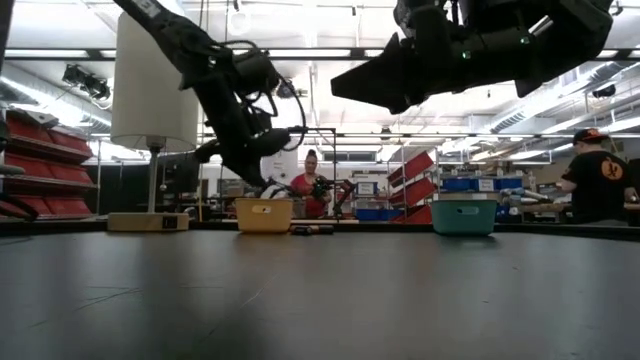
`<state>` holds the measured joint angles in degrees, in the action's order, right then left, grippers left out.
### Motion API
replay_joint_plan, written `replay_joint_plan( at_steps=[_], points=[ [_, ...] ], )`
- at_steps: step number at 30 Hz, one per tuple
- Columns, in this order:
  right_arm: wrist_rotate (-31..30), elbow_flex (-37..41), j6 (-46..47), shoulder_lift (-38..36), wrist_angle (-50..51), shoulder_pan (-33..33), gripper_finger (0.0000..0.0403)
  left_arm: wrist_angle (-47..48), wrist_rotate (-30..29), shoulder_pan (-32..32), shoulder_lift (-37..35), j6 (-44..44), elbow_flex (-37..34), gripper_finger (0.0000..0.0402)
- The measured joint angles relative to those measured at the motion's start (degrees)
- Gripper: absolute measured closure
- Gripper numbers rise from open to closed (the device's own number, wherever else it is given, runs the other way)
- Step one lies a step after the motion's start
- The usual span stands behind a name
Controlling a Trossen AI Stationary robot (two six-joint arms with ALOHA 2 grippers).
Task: Sort batteries
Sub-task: Put the silver battery into the yellow bin, then put the black battery into the blue bin
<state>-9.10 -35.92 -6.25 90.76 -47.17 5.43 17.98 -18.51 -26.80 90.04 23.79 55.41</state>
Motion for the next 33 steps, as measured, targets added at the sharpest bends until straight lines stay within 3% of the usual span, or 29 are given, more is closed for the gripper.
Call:
replay_joint_plan(
  at_steps=[9, 18, 25, 33],
  points=[
    [1.39, 0.0, -1.09, -0.02, 1.28, -0.04, 0.0245, 2.53, 0.04, -2.97, 5.56, 2.14, 3.5, 0.0323],
    [1.73, 0.0, -1.68, -0.02, 1.78, -0.36, 0.0245, 4.19, 0.61, -1.24, 3.99, -3.23, 8.03, 0.0261],
    [1.73, 0.0, -2.93, -0.07, 4.44, -0.63, 0.0245, 5.59, 1.34, 5.23, 4.11, -15.68, 13.65, 0.026],
    [-2.14, 0.0, -3.51, -0.07, 8.48, -0.74, 0.0245, 4.03, -4.16, 16.79, 4.15, -16.04, 14.72, 0.0259]
  ],
)
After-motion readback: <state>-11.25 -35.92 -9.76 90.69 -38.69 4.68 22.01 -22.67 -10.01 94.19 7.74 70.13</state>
